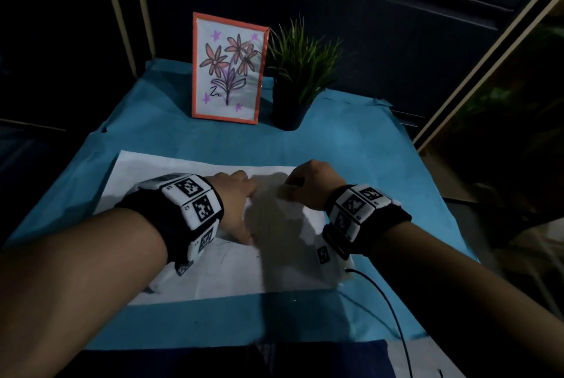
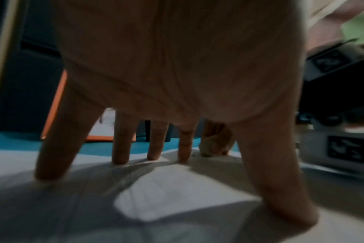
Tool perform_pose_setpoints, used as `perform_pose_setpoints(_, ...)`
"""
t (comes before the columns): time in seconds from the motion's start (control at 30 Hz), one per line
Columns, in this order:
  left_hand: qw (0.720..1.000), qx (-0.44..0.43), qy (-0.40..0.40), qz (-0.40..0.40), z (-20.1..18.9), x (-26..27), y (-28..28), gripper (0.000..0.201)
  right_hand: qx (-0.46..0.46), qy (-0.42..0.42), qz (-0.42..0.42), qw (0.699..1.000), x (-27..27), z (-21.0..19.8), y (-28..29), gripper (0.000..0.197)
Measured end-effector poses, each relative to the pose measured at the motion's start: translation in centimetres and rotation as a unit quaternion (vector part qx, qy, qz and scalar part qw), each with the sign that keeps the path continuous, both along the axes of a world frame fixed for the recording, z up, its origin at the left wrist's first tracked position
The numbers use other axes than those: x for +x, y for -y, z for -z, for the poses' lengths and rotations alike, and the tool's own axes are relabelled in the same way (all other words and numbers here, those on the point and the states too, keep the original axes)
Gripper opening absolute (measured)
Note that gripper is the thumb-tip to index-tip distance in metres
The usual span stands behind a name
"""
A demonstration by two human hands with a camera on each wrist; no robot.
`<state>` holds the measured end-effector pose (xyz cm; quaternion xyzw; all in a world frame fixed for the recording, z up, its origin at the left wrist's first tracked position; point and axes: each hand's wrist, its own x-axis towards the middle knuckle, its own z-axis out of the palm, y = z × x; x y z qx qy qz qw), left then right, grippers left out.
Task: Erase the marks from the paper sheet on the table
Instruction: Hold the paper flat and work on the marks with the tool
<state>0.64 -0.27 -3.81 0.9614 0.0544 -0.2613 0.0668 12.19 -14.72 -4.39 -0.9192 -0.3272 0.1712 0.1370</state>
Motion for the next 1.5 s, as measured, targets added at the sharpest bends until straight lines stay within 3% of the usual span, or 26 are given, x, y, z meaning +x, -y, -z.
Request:
perform_pose_setpoints(0.17, 0.999, 0.028, -0.017, 0.021, 0.4, 0.4, -0.4, 0.106, 0.008, 0.030, 0.010, 0.999, 0.9, 0.3, -1.2, 0.019)
perform_pose_setpoints(0.33, 0.999, 0.028, -0.020, 0.024, 0.4, 0.7, -0.5, 0.113, -0.038, 0.001, -0.035, 0.999, 1.1, 0.3, -1.3, 0.024)
perform_pose_setpoints(1.5, 0.999, 0.020, -0.028, 0.009, 0.6, 0.5, -0.4, 0.111, -0.025, 0.043, 0.001, 0.999, 2.1, 1.0, -3.4, 0.024)
